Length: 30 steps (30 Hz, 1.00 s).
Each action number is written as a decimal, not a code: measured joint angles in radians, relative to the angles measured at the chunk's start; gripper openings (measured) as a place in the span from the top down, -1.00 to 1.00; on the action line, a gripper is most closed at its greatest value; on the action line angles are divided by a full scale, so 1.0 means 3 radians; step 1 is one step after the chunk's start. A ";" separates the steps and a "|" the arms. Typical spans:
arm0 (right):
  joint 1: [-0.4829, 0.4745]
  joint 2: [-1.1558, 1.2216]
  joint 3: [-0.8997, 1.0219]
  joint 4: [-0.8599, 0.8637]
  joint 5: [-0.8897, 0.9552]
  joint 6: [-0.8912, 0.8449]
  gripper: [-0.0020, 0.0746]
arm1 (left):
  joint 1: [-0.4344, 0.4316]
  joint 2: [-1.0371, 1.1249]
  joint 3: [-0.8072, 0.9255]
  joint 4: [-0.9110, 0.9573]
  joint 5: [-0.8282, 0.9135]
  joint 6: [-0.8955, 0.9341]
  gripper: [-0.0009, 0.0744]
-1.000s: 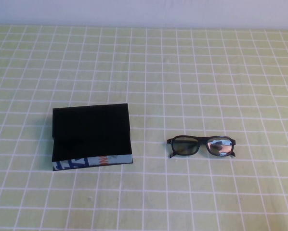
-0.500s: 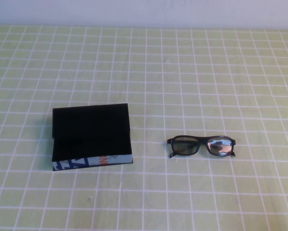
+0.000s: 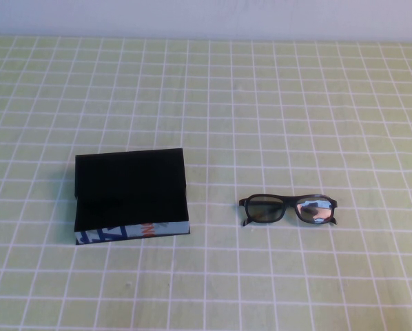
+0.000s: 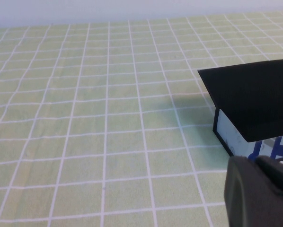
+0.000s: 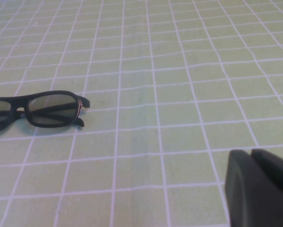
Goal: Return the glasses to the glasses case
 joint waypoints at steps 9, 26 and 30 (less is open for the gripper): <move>0.0000 0.0000 0.0000 0.0142 -0.0061 0.0000 0.98 | 0.0000 0.0000 0.0000 0.0000 0.0002 0.0000 0.99; 0.0000 0.0143 -0.0235 0.2848 -0.0114 -0.0196 0.98 | 0.0000 0.0000 0.0000 -0.0004 0.0002 0.0000 0.99; 0.0000 0.0779 -0.0763 0.2705 0.0725 -0.0543 0.98 | 0.0000 0.0000 0.0000 -0.0004 0.0002 0.0000 0.99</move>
